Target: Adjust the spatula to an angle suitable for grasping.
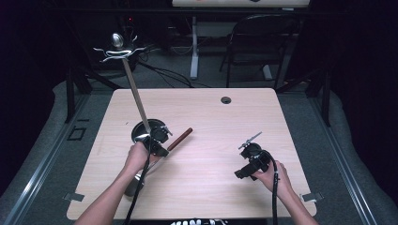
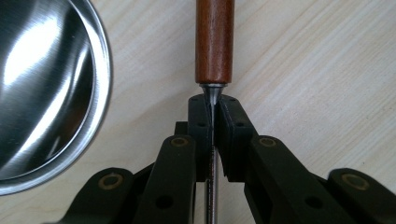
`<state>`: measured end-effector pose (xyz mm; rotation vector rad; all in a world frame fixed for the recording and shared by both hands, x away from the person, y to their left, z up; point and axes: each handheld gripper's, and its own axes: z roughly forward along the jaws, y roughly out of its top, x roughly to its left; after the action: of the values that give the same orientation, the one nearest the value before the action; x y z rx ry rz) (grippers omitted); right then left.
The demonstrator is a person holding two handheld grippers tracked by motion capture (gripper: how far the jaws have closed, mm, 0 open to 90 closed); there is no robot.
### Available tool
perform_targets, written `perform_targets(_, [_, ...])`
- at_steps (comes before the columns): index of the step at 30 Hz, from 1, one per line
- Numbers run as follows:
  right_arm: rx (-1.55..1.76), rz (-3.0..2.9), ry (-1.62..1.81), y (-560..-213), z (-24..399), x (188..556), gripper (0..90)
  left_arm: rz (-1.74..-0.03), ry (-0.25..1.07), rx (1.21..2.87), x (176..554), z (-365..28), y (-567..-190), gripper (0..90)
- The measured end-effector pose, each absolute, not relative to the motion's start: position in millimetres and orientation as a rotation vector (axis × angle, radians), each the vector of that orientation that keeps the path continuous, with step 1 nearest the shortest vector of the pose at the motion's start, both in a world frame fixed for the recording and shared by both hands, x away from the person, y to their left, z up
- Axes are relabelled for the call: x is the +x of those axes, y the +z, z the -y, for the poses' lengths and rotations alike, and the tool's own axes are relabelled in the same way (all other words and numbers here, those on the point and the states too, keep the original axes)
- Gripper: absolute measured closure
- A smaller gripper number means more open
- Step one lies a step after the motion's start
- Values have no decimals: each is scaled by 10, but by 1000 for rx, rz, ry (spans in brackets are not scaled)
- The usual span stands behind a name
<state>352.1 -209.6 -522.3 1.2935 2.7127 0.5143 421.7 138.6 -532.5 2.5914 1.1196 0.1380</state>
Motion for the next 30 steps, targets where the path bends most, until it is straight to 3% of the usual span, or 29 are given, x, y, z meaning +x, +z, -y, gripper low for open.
perform_targets(30, [1321,-2668,577,-5277,2082,3507,144,-1083,386,2217,3859,-1938,-4751,846])
